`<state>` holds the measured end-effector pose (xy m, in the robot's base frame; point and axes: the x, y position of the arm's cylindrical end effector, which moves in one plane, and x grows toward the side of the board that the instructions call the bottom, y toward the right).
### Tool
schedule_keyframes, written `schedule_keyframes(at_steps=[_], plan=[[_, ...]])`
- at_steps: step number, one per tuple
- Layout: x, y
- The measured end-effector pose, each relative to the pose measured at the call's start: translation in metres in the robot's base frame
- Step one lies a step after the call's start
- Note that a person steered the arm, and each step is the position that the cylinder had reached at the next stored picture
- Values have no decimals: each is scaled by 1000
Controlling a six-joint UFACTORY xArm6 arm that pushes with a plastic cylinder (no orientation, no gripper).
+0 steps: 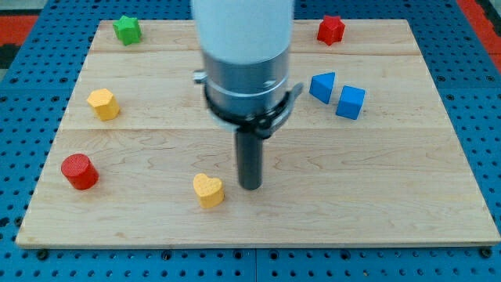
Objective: Move the triangle to the bottom right of the board
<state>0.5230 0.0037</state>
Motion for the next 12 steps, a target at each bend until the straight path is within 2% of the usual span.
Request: schedule_keyframes(at_steps=[1, 2, 3, 4, 5, 6, 8, 10, 12], plan=[[-61, -29], [-136, -4], [-187, 31], [-213, 70], [-186, 111], [-160, 107], [-81, 86], [-86, 119], [-12, 140]])
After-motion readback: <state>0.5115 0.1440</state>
